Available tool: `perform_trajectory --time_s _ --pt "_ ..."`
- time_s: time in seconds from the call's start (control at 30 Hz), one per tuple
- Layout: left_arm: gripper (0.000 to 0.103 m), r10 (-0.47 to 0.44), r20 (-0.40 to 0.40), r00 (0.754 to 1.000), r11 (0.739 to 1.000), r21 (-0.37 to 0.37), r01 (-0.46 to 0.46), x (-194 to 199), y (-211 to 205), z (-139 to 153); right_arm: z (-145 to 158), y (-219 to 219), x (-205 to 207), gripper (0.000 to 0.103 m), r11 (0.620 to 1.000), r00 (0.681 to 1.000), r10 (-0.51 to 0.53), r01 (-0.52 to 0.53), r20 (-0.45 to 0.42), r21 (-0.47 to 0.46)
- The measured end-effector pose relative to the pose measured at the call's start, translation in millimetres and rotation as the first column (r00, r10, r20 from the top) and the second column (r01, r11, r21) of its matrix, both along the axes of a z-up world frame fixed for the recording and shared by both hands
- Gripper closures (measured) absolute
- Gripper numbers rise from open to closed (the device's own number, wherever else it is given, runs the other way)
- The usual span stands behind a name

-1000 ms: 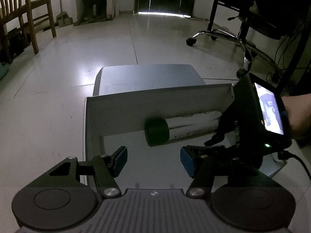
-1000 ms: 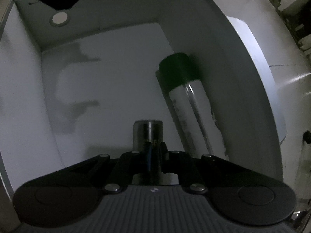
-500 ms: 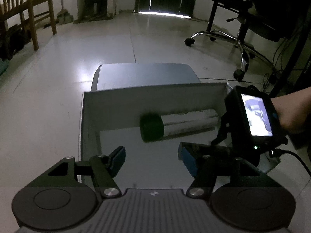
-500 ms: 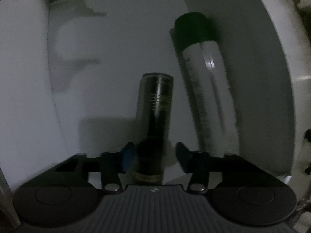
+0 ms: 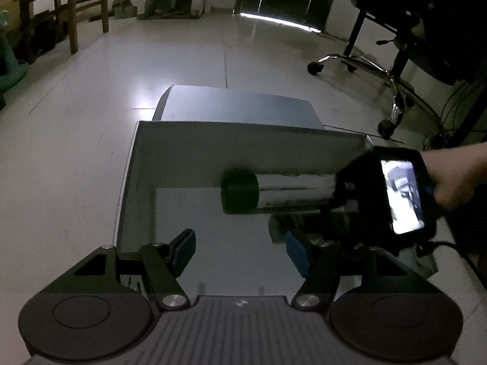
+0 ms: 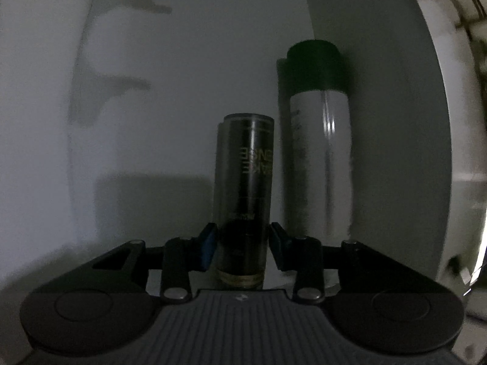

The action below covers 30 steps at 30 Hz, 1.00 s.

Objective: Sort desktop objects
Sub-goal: 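Regrip the dark can with the right tool and push it beside the spray can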

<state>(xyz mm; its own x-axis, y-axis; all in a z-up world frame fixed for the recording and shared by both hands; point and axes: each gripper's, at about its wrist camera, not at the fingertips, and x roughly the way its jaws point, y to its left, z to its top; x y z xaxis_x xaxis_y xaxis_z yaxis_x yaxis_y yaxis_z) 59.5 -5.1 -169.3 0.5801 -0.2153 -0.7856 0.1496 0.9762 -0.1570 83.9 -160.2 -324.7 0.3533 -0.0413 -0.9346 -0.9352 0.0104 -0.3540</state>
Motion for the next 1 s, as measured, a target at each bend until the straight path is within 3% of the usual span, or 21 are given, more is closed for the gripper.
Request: perform_trajectory --time_s 0.33,0.7,1.0 --pt "0.040 -0.012 0.000 1.000 1.000 0.006 0.012 -4 -6 -2 12 4 24 0.065 0.997 0.997 0.072 -0.072 0.040 -0.006" --pt "0.040 -0.011 -0.006 1.000 1.000 0.009 0.011 -4 -8 -3 24 2 45 0.066 0.997 0.996 0.073 -0.073 0.047 -0.010" --pt "0.040 -0.004 -0.004 1.000 1.000 0.006 0.004 -3 -6 -2 46 -4 70 0.059 0.999 0.995 0.049 -0.050 0.092 0.014"
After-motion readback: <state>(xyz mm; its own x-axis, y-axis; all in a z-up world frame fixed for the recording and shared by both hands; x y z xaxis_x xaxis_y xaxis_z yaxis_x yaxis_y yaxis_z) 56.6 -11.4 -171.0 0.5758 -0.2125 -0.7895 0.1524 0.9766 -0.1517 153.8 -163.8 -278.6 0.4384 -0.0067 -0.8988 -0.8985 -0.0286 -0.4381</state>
